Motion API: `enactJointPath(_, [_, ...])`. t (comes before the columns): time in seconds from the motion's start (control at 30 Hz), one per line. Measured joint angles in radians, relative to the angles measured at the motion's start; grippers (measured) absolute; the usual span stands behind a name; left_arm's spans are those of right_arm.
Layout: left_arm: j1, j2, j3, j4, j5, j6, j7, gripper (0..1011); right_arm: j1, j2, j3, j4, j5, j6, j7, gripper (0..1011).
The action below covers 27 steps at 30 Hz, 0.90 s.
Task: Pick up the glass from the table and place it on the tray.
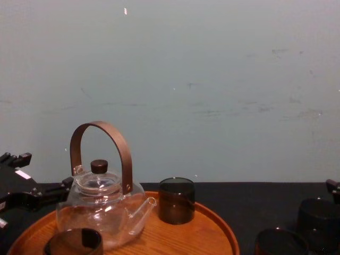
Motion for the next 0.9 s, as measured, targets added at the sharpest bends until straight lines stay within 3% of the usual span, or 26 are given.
enactJointPath(0.9, [0.000,0.000,0.000,0.000,0.000,0.000,0.000,1001,0.000,0.000,0.000,0.000,0.000,0.000,0.000,1002])
